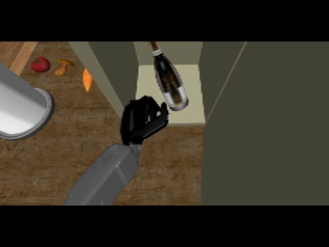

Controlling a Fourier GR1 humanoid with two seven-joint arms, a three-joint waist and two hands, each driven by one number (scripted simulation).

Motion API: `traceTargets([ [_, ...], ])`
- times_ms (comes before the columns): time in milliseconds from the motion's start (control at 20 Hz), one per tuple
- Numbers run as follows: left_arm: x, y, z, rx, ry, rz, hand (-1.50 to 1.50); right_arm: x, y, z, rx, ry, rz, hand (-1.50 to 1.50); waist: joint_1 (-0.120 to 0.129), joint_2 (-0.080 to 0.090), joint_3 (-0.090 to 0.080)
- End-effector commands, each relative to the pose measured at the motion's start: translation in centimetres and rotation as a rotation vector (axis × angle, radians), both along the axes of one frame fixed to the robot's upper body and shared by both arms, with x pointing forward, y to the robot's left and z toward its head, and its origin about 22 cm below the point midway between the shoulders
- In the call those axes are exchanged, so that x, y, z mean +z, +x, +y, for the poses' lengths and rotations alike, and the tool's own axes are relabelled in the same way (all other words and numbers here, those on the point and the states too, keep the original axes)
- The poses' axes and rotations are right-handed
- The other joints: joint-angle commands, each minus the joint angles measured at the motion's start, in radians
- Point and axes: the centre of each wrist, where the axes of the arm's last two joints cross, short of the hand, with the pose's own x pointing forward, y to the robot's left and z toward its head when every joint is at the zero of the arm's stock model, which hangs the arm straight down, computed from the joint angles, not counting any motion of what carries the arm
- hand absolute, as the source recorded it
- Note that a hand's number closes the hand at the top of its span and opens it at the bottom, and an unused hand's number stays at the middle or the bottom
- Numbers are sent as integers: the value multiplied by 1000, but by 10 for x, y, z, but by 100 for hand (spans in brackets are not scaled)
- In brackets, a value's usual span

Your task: Pick up the wine, place it into the cabinet and close the cabinet

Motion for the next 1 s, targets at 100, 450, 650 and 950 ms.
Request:
traceTargets([
  [100,-7,14,1,8,0,-25,150,7,-4,14,10,4,4,-150,-16,4,-1],
  [450,9,26,-8,-16,-23,-2,150,-30,10,1,32,4,20,-150,-9,2,0],
  [650,16,46,2,-15,-51,-4,150,-6,3,-4,26,16,7,-150,-4,2,0],
  [950,22,53,-2,6,-34,25,150,-5,19,15,29,-3,-2,-150,-17,6,0],
])
